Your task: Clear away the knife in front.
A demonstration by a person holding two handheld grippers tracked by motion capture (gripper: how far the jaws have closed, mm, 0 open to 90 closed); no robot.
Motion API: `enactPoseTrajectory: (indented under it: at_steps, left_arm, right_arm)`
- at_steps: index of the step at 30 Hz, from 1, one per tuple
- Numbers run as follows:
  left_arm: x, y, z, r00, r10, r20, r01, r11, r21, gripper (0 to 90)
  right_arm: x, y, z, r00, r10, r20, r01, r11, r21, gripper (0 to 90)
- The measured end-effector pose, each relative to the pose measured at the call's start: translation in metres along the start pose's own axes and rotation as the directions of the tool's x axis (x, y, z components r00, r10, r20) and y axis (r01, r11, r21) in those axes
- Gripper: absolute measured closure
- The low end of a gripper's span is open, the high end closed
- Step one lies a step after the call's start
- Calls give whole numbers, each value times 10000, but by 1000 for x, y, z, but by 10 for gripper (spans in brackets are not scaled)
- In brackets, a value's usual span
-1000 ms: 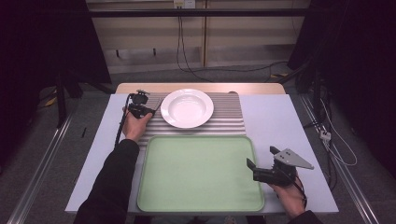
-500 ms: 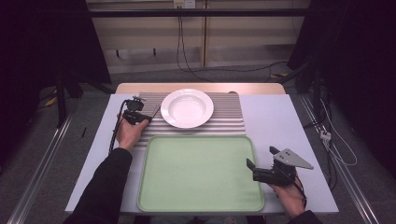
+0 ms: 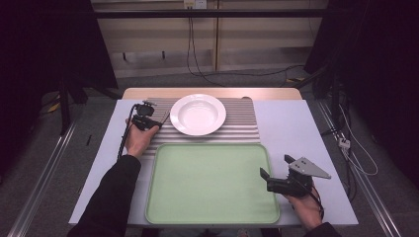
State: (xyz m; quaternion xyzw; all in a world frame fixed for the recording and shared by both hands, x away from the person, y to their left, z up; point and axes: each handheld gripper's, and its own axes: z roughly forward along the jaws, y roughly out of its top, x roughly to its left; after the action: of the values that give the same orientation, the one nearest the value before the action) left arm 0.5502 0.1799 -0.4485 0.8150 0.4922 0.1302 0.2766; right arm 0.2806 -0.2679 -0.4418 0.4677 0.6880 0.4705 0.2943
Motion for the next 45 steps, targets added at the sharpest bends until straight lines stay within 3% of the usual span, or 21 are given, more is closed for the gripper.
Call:
enactPoseTrajectory:
  at_steps: [17,25,29,45]
  left_arm:
    - [-3,4,3,9998,128,-120,-126,9998,163,791]
    - [-4,6,3,9996,-183,-218,188,9996,231,798]
    - [-2,6,3,9996,-291,-51,292,9992,264,800]
    - [-3,2,-3,10000,0,53,-3,9988,489,801]
  right_arm:
    - [1,0,1,10000,-21,-60,22,10000,48,22]
    - [1,0,0,10000,-26,-57,26,10000,57,23]
    - [1,0,0,10000,-27,-54,27,10000,76,23]
    - [0,-1,0,10000,44,55,-44,9999,91,23]
